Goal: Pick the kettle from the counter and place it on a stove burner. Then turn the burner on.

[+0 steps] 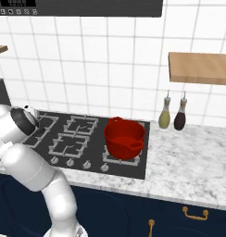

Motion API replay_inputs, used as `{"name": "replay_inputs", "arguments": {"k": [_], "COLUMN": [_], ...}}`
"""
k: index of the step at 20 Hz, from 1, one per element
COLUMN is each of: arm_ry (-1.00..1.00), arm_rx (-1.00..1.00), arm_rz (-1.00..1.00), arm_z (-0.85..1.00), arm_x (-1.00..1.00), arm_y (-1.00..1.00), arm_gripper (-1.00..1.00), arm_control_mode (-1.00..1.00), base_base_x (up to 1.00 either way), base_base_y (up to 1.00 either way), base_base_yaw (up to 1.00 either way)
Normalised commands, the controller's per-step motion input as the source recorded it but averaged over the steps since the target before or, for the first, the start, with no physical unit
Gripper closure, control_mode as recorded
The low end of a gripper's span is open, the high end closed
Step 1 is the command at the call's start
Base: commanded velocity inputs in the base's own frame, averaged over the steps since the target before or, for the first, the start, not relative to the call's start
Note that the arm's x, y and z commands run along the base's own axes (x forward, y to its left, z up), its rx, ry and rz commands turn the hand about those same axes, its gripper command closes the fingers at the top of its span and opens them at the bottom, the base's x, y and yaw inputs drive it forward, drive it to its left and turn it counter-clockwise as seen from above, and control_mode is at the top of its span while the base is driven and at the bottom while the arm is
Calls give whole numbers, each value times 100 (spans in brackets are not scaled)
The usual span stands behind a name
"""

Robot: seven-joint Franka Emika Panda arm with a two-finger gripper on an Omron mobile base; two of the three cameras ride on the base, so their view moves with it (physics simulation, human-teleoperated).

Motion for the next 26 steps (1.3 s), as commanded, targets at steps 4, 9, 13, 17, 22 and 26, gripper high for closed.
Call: {"name": "replay_inputs", "arguments": {"k": [4,9,13,17,22,26], "arm_ry": [0,4,18,11,13,58], "arm_rx": [0,0,0,-3,-5,1], "arm_rz": [0,-5,-9,-9,-13,-19], "arm_z": [0,18,95,100,100,41], "arm_x": [0,9,2,13,3,-100], "arm_y": [0,1,0,13,14,-28], "arm_gripper": [100,-100,-100,-100,-100,-100], "arm_control_mode": [-100,-100,-100,-100,-100,-100], "base_base_x": [0,0,0,0,0,0], "base_base_y": [0,0,0,0,0,0], "base_base_yaw": [0,0,0,0,0,0]}}
